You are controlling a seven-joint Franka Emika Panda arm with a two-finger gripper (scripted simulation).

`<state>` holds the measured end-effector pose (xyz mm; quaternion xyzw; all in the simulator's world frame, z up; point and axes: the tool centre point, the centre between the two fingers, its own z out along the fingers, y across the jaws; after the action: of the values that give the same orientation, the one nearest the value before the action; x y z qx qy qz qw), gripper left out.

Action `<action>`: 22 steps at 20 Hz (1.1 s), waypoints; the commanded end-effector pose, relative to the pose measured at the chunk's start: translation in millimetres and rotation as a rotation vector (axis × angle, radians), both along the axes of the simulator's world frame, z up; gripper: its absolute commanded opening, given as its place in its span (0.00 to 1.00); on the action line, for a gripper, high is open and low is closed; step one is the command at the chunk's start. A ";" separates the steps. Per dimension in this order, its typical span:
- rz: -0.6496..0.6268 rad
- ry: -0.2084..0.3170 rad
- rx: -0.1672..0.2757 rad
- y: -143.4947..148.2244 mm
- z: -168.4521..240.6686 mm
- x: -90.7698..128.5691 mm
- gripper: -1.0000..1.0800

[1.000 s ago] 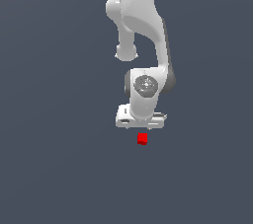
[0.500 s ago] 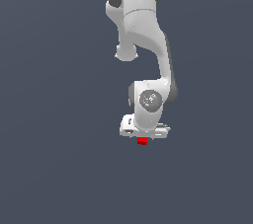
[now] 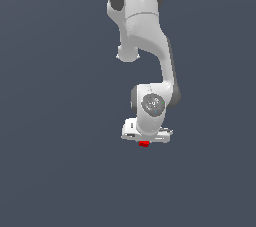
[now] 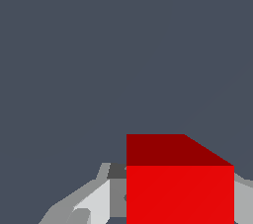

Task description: Pick up the red cube and move it to a goal position.

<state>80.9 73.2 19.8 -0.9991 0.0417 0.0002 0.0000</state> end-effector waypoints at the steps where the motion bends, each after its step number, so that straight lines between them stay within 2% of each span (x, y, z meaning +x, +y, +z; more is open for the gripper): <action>1: 0.000 0.000 0.000 -0.1 0.0 0.3 0.00; 13: 0.000 0.000 0.000 -2.7 6.4 -2.9 0.00; 22: 0.000 0.000 0.000 -17.7 40.9 -20.1 0.00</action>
<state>64.1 58.9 52.4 -0.9991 0.0417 0.0008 -0.0001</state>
